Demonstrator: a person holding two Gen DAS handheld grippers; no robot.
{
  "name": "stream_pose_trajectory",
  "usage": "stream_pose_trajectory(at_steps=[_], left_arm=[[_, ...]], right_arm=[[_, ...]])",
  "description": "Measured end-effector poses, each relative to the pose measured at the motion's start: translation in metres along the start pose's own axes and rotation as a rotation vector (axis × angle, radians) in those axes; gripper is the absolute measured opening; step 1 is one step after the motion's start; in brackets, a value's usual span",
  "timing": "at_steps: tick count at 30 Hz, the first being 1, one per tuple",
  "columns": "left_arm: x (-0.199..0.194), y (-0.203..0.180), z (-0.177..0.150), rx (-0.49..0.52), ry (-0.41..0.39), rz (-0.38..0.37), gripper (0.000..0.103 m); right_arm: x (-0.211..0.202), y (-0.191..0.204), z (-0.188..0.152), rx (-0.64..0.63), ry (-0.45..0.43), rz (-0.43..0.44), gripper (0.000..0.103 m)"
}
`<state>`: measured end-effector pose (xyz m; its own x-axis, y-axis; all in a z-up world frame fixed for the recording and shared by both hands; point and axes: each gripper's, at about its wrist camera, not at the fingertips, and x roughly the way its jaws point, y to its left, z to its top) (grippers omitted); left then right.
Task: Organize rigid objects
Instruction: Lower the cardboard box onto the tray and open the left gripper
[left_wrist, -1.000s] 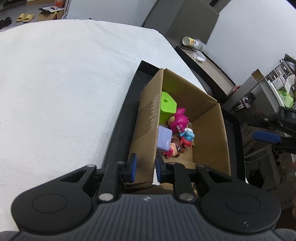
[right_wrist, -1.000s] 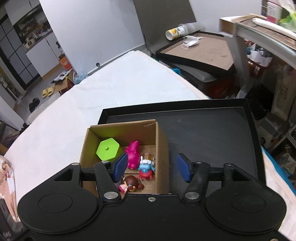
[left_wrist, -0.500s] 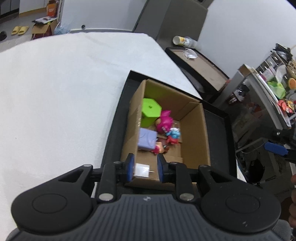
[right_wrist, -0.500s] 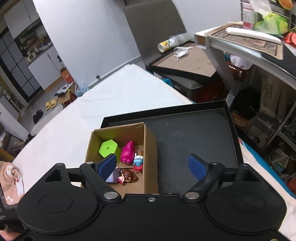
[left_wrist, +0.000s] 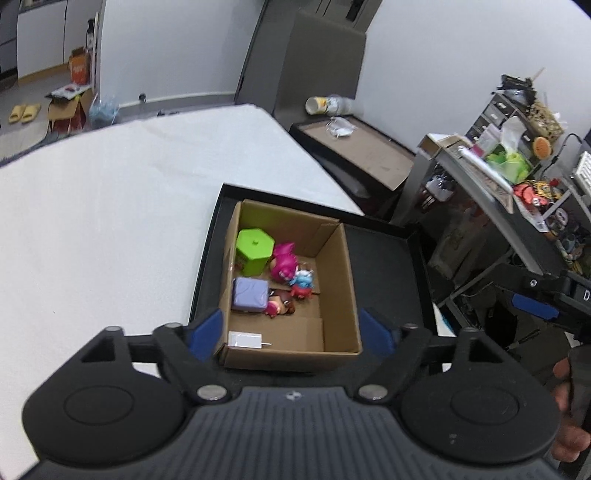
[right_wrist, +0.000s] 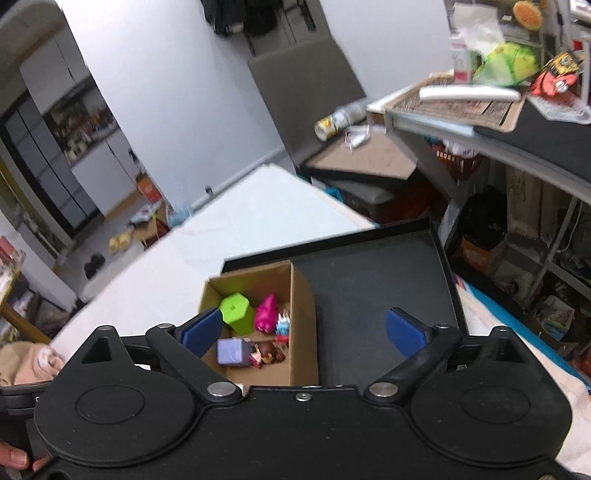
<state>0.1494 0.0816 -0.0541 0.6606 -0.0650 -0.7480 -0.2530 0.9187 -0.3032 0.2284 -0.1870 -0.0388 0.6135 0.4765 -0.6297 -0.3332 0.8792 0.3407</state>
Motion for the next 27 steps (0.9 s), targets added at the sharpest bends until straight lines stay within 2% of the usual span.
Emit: stream_pose_trajectory(at_steps=[9, 12, 17, 27], left_arm=[[-0.035, -0.027, -0.009, 0.073, -0.029, 0.003, 0.093], [-0.043, -0.034, -0.014, 0.095, -0.034, 0.019, 0.097], [-0.059, -0.041, -0.021, 0.117, -0.049, 0.004, 0.098], [-0.088, -0.046, -0.033, 0.132, -0.094, -0.013, 0.099]], right_arm=[[-0.039, -0.005, -0.009, 0.026, -0.061, 0.043, 0.099], [-0.052, -0.006, -0.012, 0.031, -0.082, 0.024, 0.100], [-0.073, -0.008, -0.016, 0.038, -0.127, 0.003, 0.103], [-0.099, -0.011, -0.027, 0.044, -0.130, -0.003, 0.103]])
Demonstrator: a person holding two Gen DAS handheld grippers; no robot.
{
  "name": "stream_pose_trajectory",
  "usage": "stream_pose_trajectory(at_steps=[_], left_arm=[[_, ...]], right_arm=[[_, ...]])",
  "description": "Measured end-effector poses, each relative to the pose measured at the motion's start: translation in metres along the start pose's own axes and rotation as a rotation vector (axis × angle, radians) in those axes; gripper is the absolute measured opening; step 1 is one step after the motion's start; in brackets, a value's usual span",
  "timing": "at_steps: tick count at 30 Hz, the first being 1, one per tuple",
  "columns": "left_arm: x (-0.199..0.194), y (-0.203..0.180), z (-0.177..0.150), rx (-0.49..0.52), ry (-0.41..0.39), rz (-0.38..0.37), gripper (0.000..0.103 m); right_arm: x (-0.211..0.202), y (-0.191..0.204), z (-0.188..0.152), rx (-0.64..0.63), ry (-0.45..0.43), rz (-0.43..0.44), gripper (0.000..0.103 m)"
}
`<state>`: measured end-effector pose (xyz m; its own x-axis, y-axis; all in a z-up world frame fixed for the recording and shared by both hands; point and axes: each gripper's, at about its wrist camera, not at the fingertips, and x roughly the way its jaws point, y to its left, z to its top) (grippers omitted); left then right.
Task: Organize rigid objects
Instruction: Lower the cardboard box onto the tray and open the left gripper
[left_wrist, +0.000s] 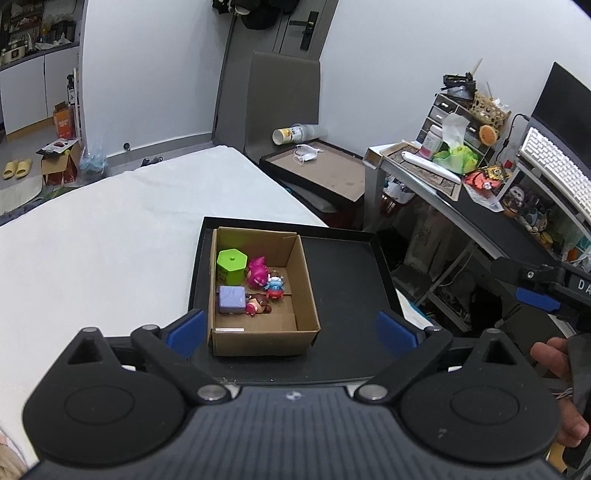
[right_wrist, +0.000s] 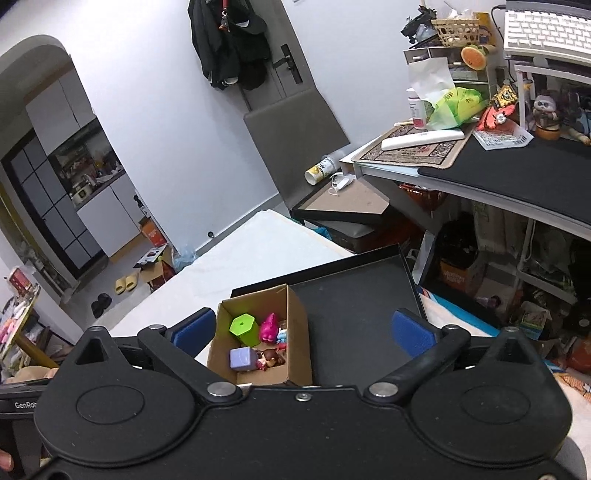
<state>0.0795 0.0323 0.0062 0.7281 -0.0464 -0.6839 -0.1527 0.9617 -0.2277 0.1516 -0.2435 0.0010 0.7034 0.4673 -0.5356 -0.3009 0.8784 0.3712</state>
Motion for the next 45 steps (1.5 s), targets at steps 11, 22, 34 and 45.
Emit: stream_pose_trajectory(at_steps=[11, 22, 34, 45], left_arm=[[-0.031, -0.001, -0.016, -0.006, -0.051, 0.014, 0.099], [-0.058, -0.009, -0.034, 0.026, -0.057, 0.074, 0.099], [-0.075, -0.021, -0.048, 0.072, -0.089, 0.102, 0.099], [-0.082, -0.029, -0.055, 0.093, -0.089, 0.084, 0.099]], right_arm=[[-0.025, 0.015, -0.012, -0.033, 0.039, -0.015, 0.103], [-0.057, 0.033, -0.025, -0.074, 0.050, 0.022, 0.103], [-0.071, 0.036, -0.041, -0.110, 0.053, 0.018, 0.103], [-0.078, 0.037, -0.048, -0.118, 0.050, 0.034, 0.103]])
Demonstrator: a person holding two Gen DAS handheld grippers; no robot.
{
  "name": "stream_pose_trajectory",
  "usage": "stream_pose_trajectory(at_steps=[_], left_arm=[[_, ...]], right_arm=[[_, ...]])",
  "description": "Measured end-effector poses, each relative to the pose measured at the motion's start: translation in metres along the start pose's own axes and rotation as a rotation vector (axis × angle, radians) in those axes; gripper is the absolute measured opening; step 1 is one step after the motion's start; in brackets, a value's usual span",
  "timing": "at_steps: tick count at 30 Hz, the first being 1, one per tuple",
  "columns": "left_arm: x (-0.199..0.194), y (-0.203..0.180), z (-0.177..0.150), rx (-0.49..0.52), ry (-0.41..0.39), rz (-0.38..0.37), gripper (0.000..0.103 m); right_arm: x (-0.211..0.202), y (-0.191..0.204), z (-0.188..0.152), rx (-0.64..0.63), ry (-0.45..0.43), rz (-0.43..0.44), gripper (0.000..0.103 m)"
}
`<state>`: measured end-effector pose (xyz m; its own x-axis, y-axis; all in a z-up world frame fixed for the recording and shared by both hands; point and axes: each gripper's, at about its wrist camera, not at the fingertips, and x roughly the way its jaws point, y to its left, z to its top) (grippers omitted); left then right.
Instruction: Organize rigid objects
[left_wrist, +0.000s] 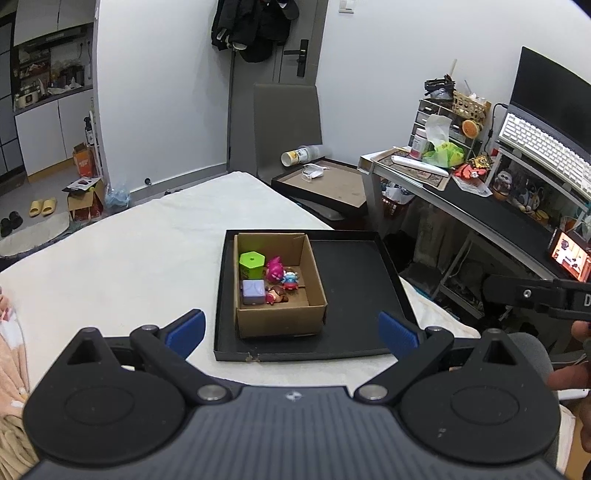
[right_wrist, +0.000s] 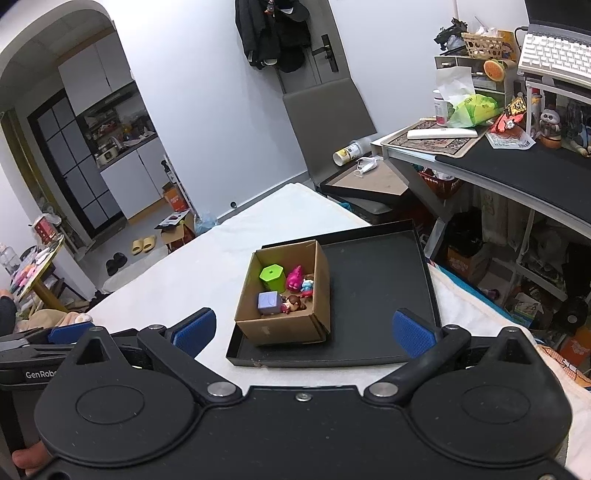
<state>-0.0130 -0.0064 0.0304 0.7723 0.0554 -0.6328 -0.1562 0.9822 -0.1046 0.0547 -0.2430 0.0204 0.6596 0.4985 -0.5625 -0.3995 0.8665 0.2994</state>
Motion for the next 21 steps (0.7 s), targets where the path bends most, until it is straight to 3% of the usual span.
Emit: stream_pose_trajectory(at_steps=[21], left_arm=[[-0.0090, -0.0009, 0.0017, 0.006, -0.005, 0.018, 0.099]], right_arm=[[-0.0042, 0.0066, 0.0007, -0.034, -0.021, 0.014, 0.103]])
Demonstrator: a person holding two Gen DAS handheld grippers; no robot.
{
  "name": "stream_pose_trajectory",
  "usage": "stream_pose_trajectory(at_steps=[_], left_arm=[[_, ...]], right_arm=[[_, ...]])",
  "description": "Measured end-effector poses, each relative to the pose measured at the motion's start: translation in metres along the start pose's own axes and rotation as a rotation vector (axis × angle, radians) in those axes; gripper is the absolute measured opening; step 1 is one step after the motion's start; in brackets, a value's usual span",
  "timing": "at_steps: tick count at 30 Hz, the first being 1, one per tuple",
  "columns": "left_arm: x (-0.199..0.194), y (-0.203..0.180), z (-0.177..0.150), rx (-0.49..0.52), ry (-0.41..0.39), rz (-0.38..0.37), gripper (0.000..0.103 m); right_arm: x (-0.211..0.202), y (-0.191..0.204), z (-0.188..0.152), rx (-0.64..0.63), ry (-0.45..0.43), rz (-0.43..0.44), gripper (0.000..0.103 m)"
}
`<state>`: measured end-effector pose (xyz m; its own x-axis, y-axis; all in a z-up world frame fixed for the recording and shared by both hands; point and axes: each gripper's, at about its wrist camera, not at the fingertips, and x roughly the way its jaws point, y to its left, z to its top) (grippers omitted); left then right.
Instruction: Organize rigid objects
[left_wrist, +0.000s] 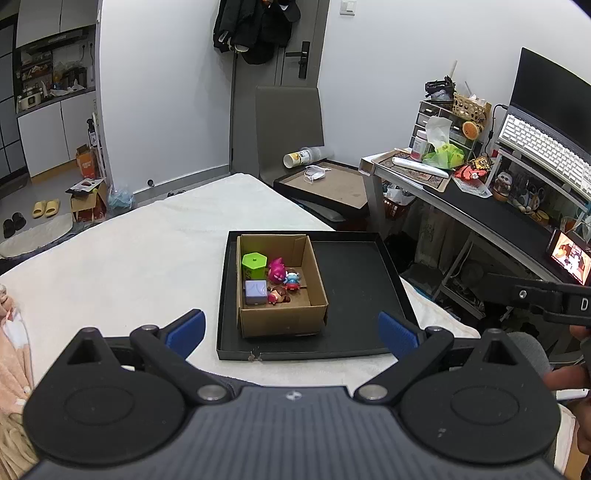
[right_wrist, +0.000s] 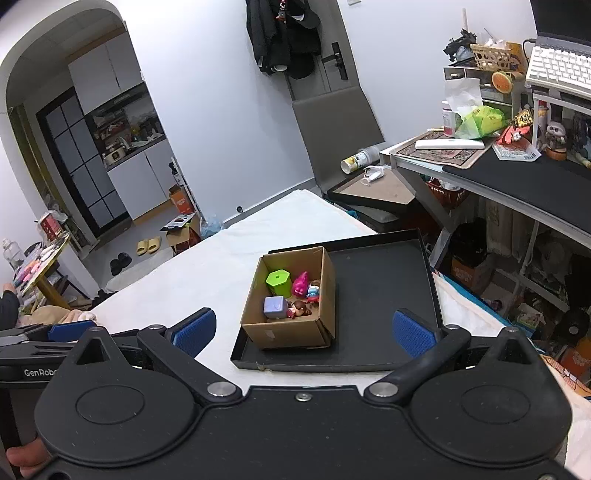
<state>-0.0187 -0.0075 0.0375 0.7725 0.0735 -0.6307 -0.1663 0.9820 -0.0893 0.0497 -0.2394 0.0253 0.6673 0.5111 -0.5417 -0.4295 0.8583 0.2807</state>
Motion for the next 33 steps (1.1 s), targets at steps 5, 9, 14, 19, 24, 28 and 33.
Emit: stream_pose_trajectory(at_steps=[5, 9, 14, 19, 24, 28, 33], left_arm=[[0.0003, 0.0003, -0.0006, 0.000, 0.002, -0.002, 0.099], [0.0002, 0.0008, -0.0011, -0.001, 0.002, -0.002, 0.099], [-0.0005, 0.0014, -0.0017, -0.006, 0.003, -0.014, 0.099], [-0.0010, 0.0027, -0.0035, -0.022, 0.011, -0.041, 0.099], [-0.0042, 0.0027, -0.0021, -0.026, 0.005, -0.045, 0.099], [-0.0041, 0.0032, -0.0018, -0.026, 0.005, -0.041, 0.099], [-0.0041, 0.0036, -0.0021, -0.025, 0.005, -0.038, 0.099]], right_arm=[[-0.0008, 0.0019, -0.0011, 0.006, 0.000, 0.007, 0.103], [-0.0007, 0.0023, -0.0008, 0.002, 0.001, 0.003, 0.103], [0.0000, 0.0040, -0.0014, -0.004, 0.004, -0.001, 0.103], [-0.0009, 0.0067, -0.0016, -0.008, 0.013, 0.016, 0.103], [-0.0032, 0.0078, -0.0017, -0.015, 0.009, 0.018, 0.103], [-0.0035, 0.0080, -0.0015, -0.020, 0.008, 0.011, 0.103], [-0.0034, 0.0103, -0.0018, -0.030, 0.007, 0.007, 0.103]])
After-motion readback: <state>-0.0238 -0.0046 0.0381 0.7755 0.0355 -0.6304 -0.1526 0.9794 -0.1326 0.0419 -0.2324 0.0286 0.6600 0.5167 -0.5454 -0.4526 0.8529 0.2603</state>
